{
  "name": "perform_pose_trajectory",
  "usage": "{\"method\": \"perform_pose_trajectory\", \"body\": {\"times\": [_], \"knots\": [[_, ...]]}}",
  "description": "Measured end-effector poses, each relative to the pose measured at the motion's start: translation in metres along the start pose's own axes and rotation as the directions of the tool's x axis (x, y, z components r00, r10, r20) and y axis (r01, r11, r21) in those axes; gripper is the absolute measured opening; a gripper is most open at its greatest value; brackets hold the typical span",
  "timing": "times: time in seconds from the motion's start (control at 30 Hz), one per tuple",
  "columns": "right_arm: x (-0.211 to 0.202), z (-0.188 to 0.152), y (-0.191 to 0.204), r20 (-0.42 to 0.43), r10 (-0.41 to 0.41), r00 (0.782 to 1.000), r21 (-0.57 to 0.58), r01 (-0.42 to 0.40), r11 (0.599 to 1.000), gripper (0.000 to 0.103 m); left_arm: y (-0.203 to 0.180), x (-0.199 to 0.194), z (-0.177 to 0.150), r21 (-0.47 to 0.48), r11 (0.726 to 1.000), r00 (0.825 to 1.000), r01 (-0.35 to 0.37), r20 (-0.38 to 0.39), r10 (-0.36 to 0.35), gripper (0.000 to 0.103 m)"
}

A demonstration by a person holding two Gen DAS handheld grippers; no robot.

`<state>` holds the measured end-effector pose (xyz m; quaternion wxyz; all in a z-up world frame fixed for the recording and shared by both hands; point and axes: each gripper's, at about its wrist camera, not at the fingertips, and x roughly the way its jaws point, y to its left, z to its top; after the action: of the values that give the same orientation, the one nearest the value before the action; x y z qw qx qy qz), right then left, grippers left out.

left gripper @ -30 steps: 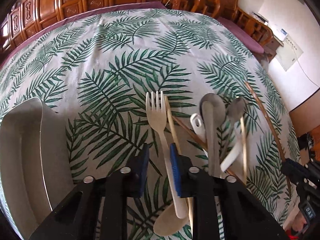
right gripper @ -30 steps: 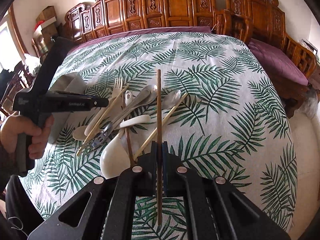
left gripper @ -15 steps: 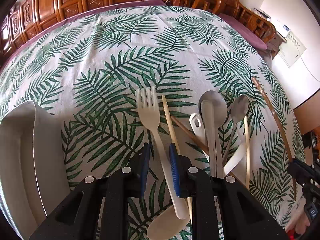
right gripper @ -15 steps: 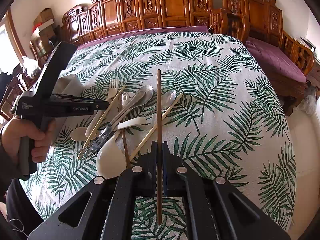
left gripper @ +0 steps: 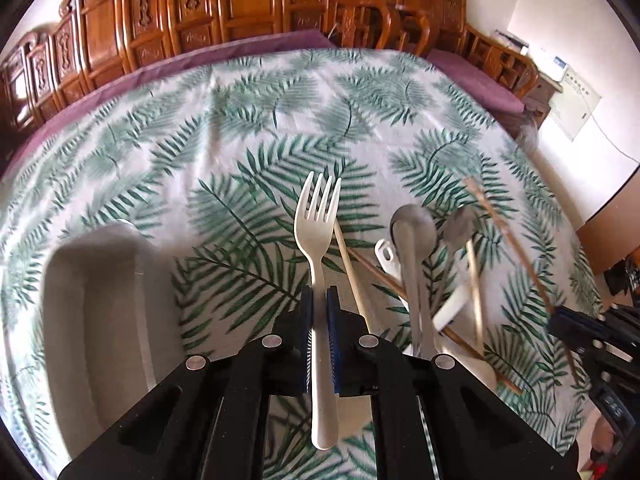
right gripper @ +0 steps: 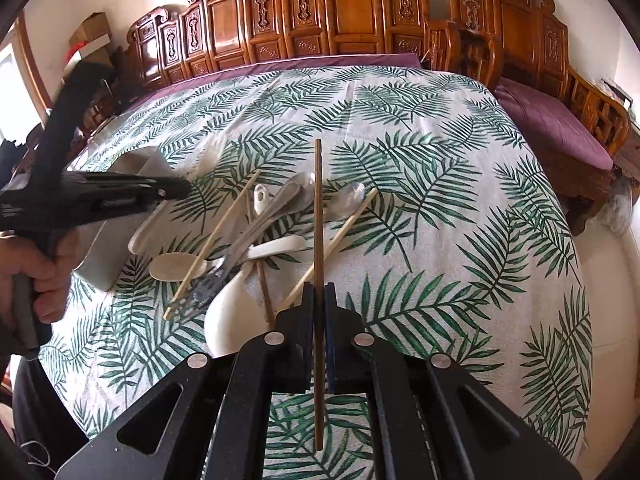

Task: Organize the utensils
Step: 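Carry the white fork over the grey tray and open the left tool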

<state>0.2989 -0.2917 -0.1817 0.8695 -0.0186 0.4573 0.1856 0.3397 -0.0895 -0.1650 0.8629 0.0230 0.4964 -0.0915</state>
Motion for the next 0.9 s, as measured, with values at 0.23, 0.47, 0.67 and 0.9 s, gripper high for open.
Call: {"method": "perform_pose_trajectory", "body": {"times": [0.23,0.47,0.67,0.9], "knots": [[-0.01,0.012,0.028,0.021,0.004,1.0,-0.02,-0.004,1.0,0.006,0.019,-0.047,-0.002,0.014,1.0,0.998,-0.007,0.063,0.007,0.006],[-0.018,0.027,0.063,0.039,0.009,0.999,-0.061,-0.007,0.998,0.006,0.053,-0.079,-0.012,-0.004,0.999,0.995,-0.033,0.094,0.034,0.006],[-0.021,0.032,0.091,0.044,0.02,0.999,-0.085,-0.016,0.996,0.006,0.082,-0.086,-0.024,-0.03,0.998,0.994,-0.059,0.089,0.061,0.006],[-0.018,0.036,0.121,0.037,0.035,0.999,-0.113,-0.031,0.993,0.006,0.111,-0.085,-0.041,-0.066,0.995,0.994,-0.073,0.073,0.077,0.006]]}}
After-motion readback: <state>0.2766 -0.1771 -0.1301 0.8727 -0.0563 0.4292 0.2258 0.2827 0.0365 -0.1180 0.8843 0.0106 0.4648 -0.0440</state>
